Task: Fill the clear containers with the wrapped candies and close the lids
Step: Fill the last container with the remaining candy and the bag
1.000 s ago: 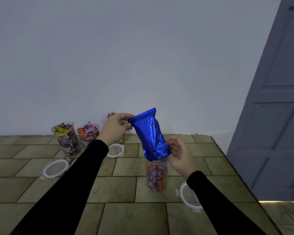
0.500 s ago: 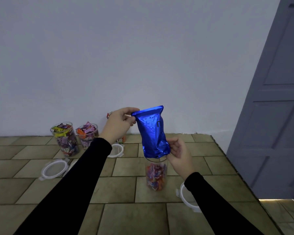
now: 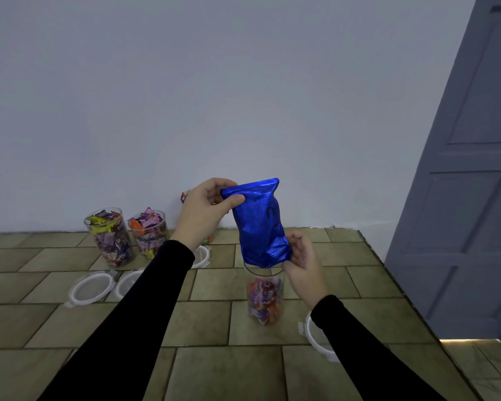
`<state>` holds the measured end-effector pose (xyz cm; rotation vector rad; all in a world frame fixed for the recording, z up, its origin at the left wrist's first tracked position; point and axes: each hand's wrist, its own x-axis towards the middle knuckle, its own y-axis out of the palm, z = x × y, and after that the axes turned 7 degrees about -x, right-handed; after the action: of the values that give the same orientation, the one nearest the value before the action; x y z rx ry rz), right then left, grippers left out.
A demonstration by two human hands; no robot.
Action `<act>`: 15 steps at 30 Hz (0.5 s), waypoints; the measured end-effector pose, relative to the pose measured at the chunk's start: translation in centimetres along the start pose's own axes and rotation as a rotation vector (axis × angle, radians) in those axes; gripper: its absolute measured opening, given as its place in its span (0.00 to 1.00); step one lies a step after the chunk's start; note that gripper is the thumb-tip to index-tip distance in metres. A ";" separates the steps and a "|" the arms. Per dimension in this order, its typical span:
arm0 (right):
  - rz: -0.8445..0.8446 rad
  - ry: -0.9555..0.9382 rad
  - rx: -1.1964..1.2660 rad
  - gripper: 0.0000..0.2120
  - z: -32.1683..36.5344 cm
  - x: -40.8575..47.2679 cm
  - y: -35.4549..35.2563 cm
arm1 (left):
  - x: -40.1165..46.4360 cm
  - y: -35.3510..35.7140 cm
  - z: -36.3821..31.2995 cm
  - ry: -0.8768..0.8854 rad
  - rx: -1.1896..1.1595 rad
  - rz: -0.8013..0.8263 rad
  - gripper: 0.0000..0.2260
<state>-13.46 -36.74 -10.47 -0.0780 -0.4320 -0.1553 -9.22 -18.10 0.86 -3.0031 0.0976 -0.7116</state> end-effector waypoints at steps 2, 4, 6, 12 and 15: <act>0.001 0.003 -0.001 0.23 0.0 0.1 0.0 | 0.0 -0.1 0.1 -0.011 0.002 0.002 0.08; -0.003 0.001 -0.006 0.25 0.0 0.1 0.0 | -0.1 -0.2 0.3 -0.033 -0.003 0.025 0.07; -0.014 0.003 -0.007 0.26 0.1 0.0 0.1 | -0.2 -0.2 0.5 -0.034 -0.025 0.002 0.06; -0.032 -0.003 -0.022 0.26 0.3 -0.1 0.1 | -0.3 -0.3 1.2 -0.082 -0.080 -0.057 0.04; -0.020 -0.006 -0.015 0.24 0.3 -0.3 0.1 | -0.1 -0.7 1.9 -0.102 -0.082 -0.095 0.04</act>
<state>-13.81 -36.56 -10.30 -0.0884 -0.4375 -0.1783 -8.46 -17.32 -0.81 -3.1341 -0.0201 -0.5746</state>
